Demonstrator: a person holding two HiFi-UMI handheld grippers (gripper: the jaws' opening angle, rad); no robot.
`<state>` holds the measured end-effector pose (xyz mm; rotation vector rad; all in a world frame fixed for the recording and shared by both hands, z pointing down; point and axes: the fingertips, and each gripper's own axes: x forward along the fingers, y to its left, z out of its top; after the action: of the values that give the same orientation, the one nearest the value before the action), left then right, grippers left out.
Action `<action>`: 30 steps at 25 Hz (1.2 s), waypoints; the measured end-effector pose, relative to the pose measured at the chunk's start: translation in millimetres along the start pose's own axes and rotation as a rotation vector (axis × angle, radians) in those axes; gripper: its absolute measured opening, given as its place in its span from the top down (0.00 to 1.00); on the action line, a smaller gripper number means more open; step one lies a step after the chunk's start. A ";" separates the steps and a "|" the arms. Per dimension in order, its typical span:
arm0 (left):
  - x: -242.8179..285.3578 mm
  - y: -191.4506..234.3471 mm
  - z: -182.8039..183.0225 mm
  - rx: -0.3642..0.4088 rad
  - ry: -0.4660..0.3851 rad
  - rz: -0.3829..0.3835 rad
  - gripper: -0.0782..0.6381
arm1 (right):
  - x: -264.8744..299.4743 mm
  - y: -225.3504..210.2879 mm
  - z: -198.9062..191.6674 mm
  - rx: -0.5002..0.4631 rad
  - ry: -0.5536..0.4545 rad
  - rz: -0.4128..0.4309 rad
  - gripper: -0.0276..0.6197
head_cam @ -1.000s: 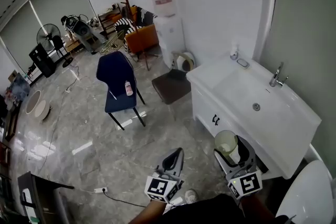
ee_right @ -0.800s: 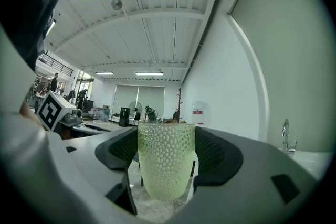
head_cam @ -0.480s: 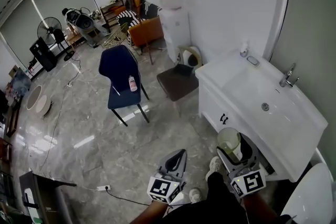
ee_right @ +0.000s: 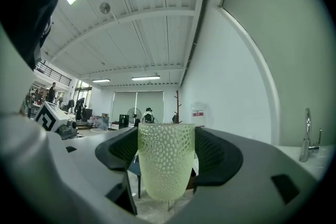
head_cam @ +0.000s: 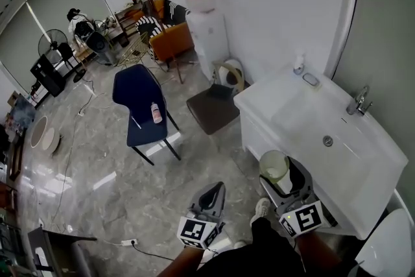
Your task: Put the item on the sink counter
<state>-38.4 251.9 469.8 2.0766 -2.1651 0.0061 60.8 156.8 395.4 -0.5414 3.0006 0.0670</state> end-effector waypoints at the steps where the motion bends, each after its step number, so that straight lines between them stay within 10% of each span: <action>1: 11.9 4.8 4.2 0.000 0.000 0.004 0.87 | 9.0 -9.2 -1.3 0.000 0.000 0.003 0.42; 17: 194.6 40.0 50.1 0.035 -0.030 -0.056 0.87 | 119.0 -160.6 -17.6 0.035 0.013 0.037 0.42; 30: 278.2 52.5 58.7 -0.001 -0.062 -0.184 0.87 | 156.8 -245.9 -44.5 0.119 0.030 -0.104 0.42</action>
<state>-106.5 -28.1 445.8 2.2967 -1.9971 -0.0796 -2.9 -130.4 417.6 -0.6900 2.9743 -0.1267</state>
